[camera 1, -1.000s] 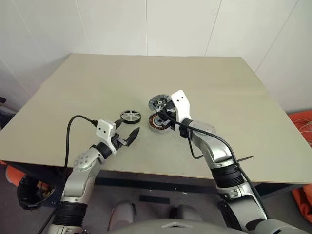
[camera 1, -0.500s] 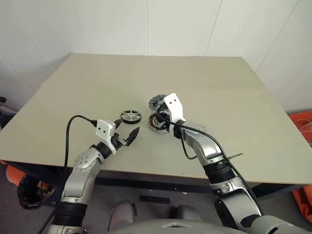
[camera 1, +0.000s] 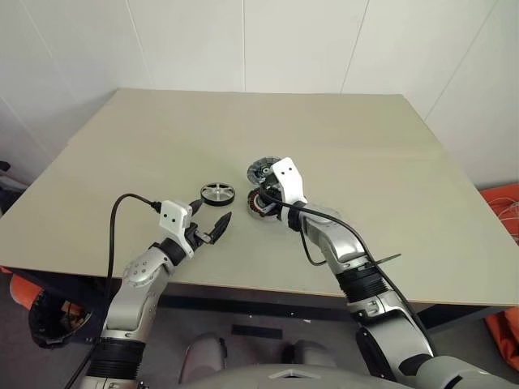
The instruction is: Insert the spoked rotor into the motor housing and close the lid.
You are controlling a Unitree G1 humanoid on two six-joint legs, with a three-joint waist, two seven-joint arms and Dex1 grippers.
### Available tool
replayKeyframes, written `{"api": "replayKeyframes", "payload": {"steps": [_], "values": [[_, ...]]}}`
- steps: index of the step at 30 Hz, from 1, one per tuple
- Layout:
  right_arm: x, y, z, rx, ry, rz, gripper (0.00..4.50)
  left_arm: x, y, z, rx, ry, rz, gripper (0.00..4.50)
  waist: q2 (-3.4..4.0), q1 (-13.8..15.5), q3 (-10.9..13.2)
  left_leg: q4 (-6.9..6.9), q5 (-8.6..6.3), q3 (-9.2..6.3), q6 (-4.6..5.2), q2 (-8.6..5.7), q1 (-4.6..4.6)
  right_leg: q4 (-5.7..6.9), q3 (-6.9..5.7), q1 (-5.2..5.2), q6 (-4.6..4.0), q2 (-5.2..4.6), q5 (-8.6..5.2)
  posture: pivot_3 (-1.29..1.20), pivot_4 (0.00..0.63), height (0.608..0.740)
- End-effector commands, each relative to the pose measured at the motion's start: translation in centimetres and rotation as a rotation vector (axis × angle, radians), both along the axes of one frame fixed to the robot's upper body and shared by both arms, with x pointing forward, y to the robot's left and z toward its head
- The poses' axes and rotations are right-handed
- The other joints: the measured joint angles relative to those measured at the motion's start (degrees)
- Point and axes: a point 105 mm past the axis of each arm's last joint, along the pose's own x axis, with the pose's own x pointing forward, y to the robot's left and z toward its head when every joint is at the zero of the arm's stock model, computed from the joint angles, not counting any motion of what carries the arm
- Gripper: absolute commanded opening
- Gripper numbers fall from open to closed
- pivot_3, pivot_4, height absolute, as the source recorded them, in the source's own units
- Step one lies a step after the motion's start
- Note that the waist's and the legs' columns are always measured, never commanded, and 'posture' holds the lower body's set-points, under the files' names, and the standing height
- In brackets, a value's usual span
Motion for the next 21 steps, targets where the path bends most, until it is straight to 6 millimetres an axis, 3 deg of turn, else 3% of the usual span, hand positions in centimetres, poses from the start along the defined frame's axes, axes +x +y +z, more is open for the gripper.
{"api": "replayKeyframes", "payload": {"steps": [1,9,12,17,21], "values": [[1.0,0.3,1.2,0.018,-0.047,0.000,0.04,0.1,0.0,1.8,0.001,-0.067,-0.004,4.50,0.00,0.0,0.0,0.00,0.00,0.00,0.00,0.00,0.00,0.00,0.00,0.00,0.00,0.00,0.00,0.00,0.000,0.740],[1.4,0.9,0.8,0.020,-0.046,0.011,0.04,0.1,0.2,1.8,0.003,-0.067,0.001,4.50,-0.01,-0.1,0.0,0.00,0.00,0.00,0.00,0.01,0.04,0.01,0.00,0.03,-0.01,0.00,0.00,0.00,0.000,0.740],[1.0,1.0,1.9,0.047,-0.077,0.030,0.04,0.1,0.1,1.8,0.003,-0.069,0.003,4.50,-0.01,0.0,0.0,0.00,0.01,0.00,-0.02,0.01,0.07,0.03,0.00,0.04,-0.01,0.00,0.00,0.00,0.000,0.740],[-1.9,0.9,5.3,0.133,-0.132,0.125,0.04,-0.1,0.1,1.9,0.004,-0.069,0.007,4.50,-0.03,0.2,0.0,0.00,0.00,-0.01,0.00,0.00,-0.12,-0.01,-0.01,-0.07,-0.01,0.00,-0.01,0.00,0.000,0.740],[-3.2,0.3,6.1,0.142,-0.130,0.124,0.04,-0.1,0.0,1.9,0.000,-0.064,0.001,4.50,-0.04,0.1,0.0,0.00,-0.02,-0.01,0.03,0.00,-0.11,-0.02,-0.01,-0.08,0.01,0.00,-0.02,0.00,0.000,0.740]]}}
